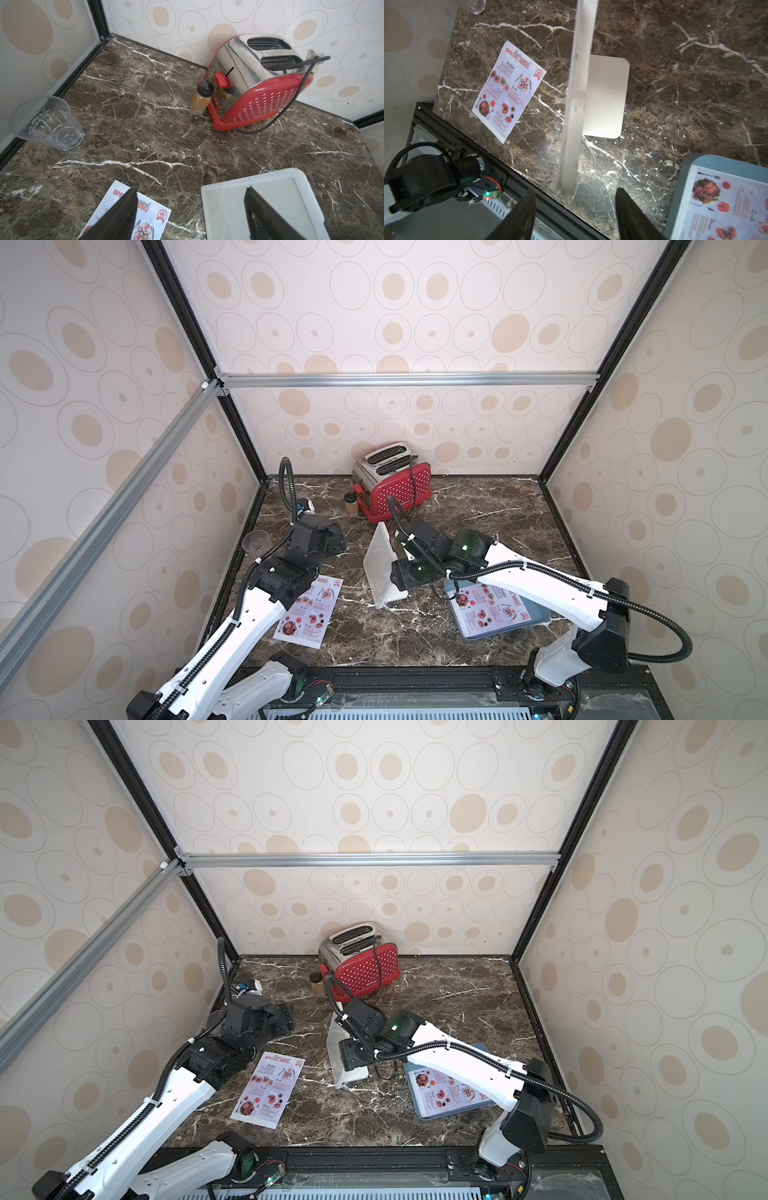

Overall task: Replace the menus in the menu holders
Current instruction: Adjust the menu holder at the center of the board.

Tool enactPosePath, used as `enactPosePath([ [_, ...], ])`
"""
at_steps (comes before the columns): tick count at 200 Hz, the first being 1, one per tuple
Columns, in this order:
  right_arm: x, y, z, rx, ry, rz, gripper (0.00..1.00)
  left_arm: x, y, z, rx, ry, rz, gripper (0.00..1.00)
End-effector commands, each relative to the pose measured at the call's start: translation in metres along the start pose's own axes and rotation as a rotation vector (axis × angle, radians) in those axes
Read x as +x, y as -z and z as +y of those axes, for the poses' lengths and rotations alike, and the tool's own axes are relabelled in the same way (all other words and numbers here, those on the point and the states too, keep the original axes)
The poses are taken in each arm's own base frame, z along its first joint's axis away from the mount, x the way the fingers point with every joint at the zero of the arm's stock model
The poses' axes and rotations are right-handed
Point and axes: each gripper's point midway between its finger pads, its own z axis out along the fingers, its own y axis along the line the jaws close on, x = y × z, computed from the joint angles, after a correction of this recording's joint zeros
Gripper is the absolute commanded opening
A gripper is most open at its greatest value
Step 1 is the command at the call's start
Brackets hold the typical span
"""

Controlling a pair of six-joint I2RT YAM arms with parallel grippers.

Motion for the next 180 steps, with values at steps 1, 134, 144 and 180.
enactPosePath([
  [1,-0.01,-0.007,0.011,-0.036,0.017,0.001,0.55,-0.004,0.005,-0.002,0.018,0.027,-0.019,0.8],
  [134,-0.023,0.038,-0.002,-0.009,0.214,-0.021,0.62,-0.031,0.027,-0.025,0.129,-0.014,-0.059,0.79],
  [144,-0.025,0.057,-0.018,0.01,0.188,-0.064,0.63,-0.04,0.036,-0.04,0.191,-0.021,-0.048,0.78],
  [180,-0.005,0.092,-0.136,0.197,-0.125,-0.101,0.62,-0.056,0.072,-0.121,0.411,-0.114,-0.014,0.78],
])
